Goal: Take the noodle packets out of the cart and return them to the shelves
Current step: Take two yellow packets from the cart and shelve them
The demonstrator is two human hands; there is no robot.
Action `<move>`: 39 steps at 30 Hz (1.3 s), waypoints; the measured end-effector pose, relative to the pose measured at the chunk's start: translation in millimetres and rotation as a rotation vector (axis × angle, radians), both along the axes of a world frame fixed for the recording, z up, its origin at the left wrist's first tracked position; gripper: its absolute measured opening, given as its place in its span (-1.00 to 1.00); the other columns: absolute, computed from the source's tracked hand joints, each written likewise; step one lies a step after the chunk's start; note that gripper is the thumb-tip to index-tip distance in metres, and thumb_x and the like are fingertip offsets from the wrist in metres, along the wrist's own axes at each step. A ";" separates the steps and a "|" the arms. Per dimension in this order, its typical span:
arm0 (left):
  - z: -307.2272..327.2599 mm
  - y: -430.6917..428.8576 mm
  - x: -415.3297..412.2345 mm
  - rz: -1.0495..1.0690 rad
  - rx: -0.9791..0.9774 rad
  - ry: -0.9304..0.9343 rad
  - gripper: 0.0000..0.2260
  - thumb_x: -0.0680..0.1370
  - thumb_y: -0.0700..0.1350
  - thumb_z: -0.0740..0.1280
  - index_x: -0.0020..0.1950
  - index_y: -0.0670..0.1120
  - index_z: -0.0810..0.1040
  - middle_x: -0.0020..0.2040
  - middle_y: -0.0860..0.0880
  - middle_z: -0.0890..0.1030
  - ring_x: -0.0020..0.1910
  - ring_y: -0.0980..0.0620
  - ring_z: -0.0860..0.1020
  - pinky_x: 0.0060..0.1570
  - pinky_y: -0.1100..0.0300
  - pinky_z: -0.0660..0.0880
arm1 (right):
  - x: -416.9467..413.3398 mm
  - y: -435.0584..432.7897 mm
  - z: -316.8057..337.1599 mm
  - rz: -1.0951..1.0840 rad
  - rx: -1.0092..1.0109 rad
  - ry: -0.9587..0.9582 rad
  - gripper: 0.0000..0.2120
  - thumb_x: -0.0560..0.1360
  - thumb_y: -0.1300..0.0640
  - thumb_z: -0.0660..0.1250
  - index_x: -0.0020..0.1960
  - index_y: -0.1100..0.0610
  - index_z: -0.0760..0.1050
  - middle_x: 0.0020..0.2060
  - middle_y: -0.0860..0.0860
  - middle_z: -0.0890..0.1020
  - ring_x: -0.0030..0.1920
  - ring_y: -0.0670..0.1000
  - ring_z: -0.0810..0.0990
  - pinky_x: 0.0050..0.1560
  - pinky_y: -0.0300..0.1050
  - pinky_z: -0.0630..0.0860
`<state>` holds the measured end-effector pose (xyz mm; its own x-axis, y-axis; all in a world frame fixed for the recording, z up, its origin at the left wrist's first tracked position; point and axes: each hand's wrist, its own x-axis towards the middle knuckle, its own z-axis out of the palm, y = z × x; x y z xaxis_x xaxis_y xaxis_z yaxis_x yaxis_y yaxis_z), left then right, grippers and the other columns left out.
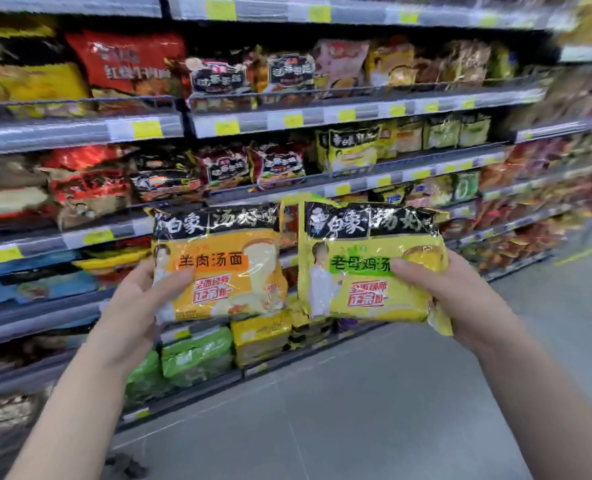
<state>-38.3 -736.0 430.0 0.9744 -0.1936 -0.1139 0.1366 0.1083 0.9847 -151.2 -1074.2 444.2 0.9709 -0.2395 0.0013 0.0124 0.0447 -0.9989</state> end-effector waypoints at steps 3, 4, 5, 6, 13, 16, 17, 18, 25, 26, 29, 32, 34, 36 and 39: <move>-0.7 -56.0 -9.2 -0.118 -0.045 -0.001 0.03 -0.08 0.39 0.65 0.35 0.17 0.47 0.12 0.38 0.53 0.15 0.16 0.48 0.39 -0.16 0.22 | -30.3 -46.0 4.4 -0.060 0.004 -0.014 -0.61 0.39 0.12 0.46 0.21 0.18 0.63 0.07 0.15 0.76 0.04 0.16 0.76 -0.08 -0.01 0.71; 1.4 -75.5 -12.2 -0.151 -0.056 0.015 -0.08 0.01 0.37 0.65 0.32 0.19 0.48 0.16 0.33 0.55 0.16 0.14 0.48 0.38 -0.17 0.23 | -39.2 -59.8 6.3 -0.084 0.011 -0.022 -0.62 0.41 0.15 0.44 0.21 0.20 0.63 0.06 0.16 0.76 0.02 0.15 0.77 -0.11 -0.03 0.71; 2.4 -93.4 -12.6 -0.198 -0.037 0.017 0.00 -0.02 0.40 0.64 0.38 0.18 0.45 0.23 0.27 0.55 0.17 0.14 0.49 0.37 -0.16 0.24 | -47.9 -74.8 7.3 -0.113 0.018 -0.031 -0.64 0.41 0.16 0.43 0.20 0.20 0.63 0.05 0.16 0.76 0.01 0.15 0.77 -0.13 -0.05 0.71; 3.6 -110.0 -11.9 -0.230 -0.002 -0.004 0.15 -0.13 0.42 0.63 0.43 0.17 0.42 0.25 0.25 0.55 0.17 0.16 0.51 0.35 -0.14 0.25 | -55.0 -88.7 7.8 -0.140 0.028 -0.041 -0.66 0.41 0.17 0.42 0.18 0.19 0.63 0.05 0.17 0.76 -0.01 0.14 0.77 -0.15 -0.05 0.70; 11.2 -224.6 6.7 -0.354 -0.037 -0.067 -0.06 -0.22 0.43 0.62 0.11 0.29 0.46 -0.05 0.41 0.64 0.03 0.35 0.50 0.33 -0.08 0.25 | -73.8 -176.7 5.8 -0.290 0.047 -0.069 -0.82 0.37 0.19 0.41 -0.14 0.00 0.76 -0.12 0.08 0.79 -0.17 0.05 0.78 -0.29 -0.11 0.68; 4.3 -274.8 27.7 -0.375 -0.091 -0.087 -0.26 0.18 0.24 0.66 0.29 0.15 0.50 0.26 0.19 0.60 0.19 0.21 0.53 0.44 -0.07 0.26 | -66.5 -218.2 1.2 -0.348 0.047 -0.057 -0.74 0.35 0.19 0.42 0.04 0.14 0.66 -0.10 0.12 0.78 -0.18 0.08 0.78 -0.30 -0.10 0.68; 0.1 -291.7 38.1 -0.378 -0.092 -0.080 -0.24 0.28 0.17 0.63 0.42 0.07 0.45 0.35 0.15 0.55 0.26 0.16 0.51 0.48 -0.07 0.24 | -61.3 -233.3 -0.7 -0.359 0.036 -0.052 -0.71 0.35 0.19 0.43 0.07 0.17 0.63 -0.10 0.12 0.78 -0.18 0.07 0.78 -0.31 -0.10 0.68; -4.4 -307.9 50.1 -0.372 -0.093 -0.080 -0.20 0.32 0.13 0.61 0.49 0.02 0.40 0.41 0.13 0.51 0.29 0.14 0.50 0.49 -0.06 0.22 | -54.7 -248.0 -1.2 -0.369 0.032 -0.048 -0.71 0.35 0.19 0.43 0.07 0.17 0.62 -0.10 0.12 0.78 -0.19 0.07 0.78 -0.30 -0.11 0.68; -21.8 -420.2 142.3 -0.393 -0.063 -0.102 0.18 0.13 0.33 0.64 0.64 0.04 0.21 0.60 0.06 0.31 0.57 -0.02 0.30 0.54 -0.18 0.21 | 22.7 -370.1 11.8 -0.364 -0.010 -0.023 -0.67 0.40 0.18 0.41 0.15 0.21 0.62 -0.02 0.16 0.77 -0.11 0.11 0.78 -0.24 -0.09 0.69; -19.9 -436.1 152.2 -0.383 -0.048 -0.114 0.16 0.16 0.33 0.64 0.64 0.05 0.21 0.61 0.09 0.29 0.59 -0.02 0.26 0.55 -0.18 0.19 | 34.8 -388.6 14.3 -0.366 -0.019 -0.018 -0.67 0.40 0.18 0.41 0.15 0.22 0.61 -0.02 0.17 0.77 -0.11 0.12 0.78 -0.25 -0.09 0.69; -17.5 -485.1 180.3 -0.367 -0.057 -0.087 0.09 0.25 0.26 0.64 0.65 0.03 0.17 0.59 0.15 0.23 0.58 0.08 0.20 0.56 -0.10 0.14 | 64.4 -441.0 15.0 -0.383 -0.007 -0.006 -0.60 0.40 0.16 0.42 0.22 0.23 0.60 0.03 0.20 0.76 -0.03 0.19 0.77 -0.20 -0.03 0.71; -20.0 -534.7 200.5 -0.332 -0.040 -0.074 0.12 0.28 0.19 0.64 0.67 -0.02 0.09 0.63 0.08 0.19 0.52 0.07 0.26 0.50 -0.08 0.16 | 82.7 -483.9 8.3 -0.376 0.012 0.008 -0.56 0.41 0.13 0.44 0.26 0.24 0.58 0.07 0.21 0.74 0.02 0.22 0.76 -0.15 0.01 0.71; -19.8 -564.7 208.1 -0.335 -0.056 -0.056 -0.16 0.47 0.03 0.56 0.63 -0.03 0.19 0.45 0.16 0.42 0.31 0.14 0.46 0.43 -0.01 0.22 | 92.4 -508.2 2.7 -0.368 0.023 0.024 -0.45 0.35 0.02 0.57 0.25 0.24 0.58 0.07 0.22 0.74 0.01 0.22 0.76 -0.17 -0.01 0.71; -20.5 -590.5 215.6 -0.334 -0.068 -0.047 -0.52 0.59 -0.14 0.41 0.47 0.04 0.36 0.05 0.30 0.48 -0.02 0.32 0.50 0.36 0.04 0.26 | 105.5 -533.2 -1.6 -0.362 0.027 0.042 -0.34 0.28 -0.04 0.64 0.27 0.25 0.57 0.08 0.23 0.74 0.01 0.23 0.76 -0.17 -0.02 0.70; -21.1 -621.1 223.3 -0.310 -0.020 -0.021 -0.64 0.61 -0.19 0.35 0.37 0.08 0.44 -0.14 0.35 0.57 -0.16 0.39 0.55 0.31 0.04 0.29 | 130.8 -573.7 -11.2 -0.331 0.037 0.057 -0.49 0.36 0.09 0.48 0.26 0.26 0.57 0.07 0.23 0.74 -0.01 0.21 0.77 -0.18 -0.03 0.70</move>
<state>184.9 -1357.2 408.9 0.8707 -0.4840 -0.0872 0.1454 0.0840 0.9858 -20.4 -1647.8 433.0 0.8390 -0.5403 -0.0651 -0.0232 0.0842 -0.9962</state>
